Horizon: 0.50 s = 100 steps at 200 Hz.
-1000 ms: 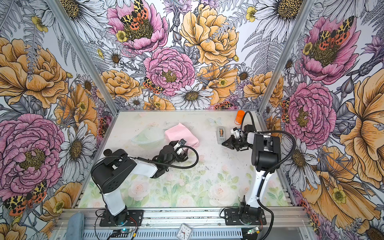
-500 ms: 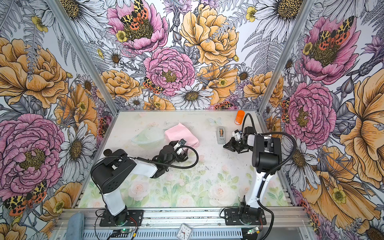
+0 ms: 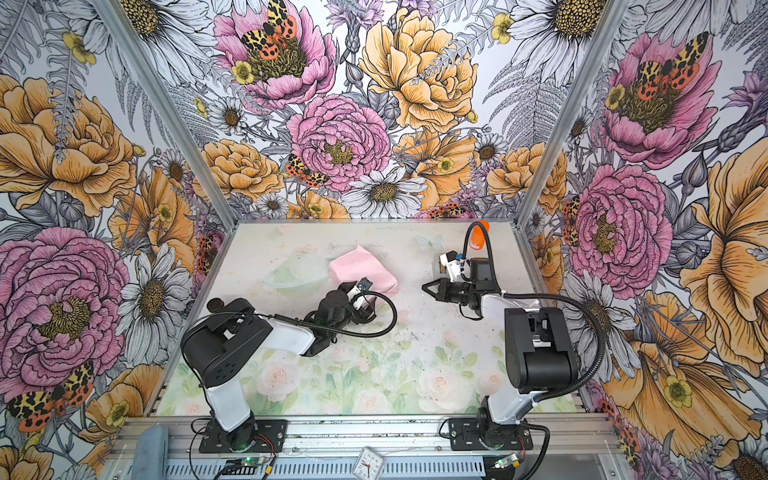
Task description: Wrap the gift box in paper
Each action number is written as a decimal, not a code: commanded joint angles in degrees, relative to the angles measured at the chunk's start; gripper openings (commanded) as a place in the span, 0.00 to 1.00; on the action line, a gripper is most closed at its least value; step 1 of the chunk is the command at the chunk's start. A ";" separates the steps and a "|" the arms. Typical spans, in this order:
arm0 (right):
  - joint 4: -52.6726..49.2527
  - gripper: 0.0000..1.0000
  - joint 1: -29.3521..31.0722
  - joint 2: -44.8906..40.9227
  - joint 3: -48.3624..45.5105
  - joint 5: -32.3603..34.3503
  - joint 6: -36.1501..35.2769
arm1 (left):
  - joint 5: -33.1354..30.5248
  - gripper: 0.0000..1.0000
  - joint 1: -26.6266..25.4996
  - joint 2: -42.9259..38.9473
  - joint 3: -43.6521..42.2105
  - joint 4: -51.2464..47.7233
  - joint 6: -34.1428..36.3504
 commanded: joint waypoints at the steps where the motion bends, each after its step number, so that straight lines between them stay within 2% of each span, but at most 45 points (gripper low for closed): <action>1: 12.05 0.00 4.12 -0.75 -1.84 0.68 0.27 | 0.21 0.80 0.64 0.25 -1.12 -6.89 -2.49; 30: 17.43 0.00 7.53 0.31 -3.32 1.06 0.44 | 0.36 0.80 0.66 0.20 -1.16 -6.93 -2.44; 100: 19.04 0.00 12.54 5.64 -0.68 -0.66 0.65 | 0.51 0.80 0.64 0.19 -0.71 -6.93 -2.40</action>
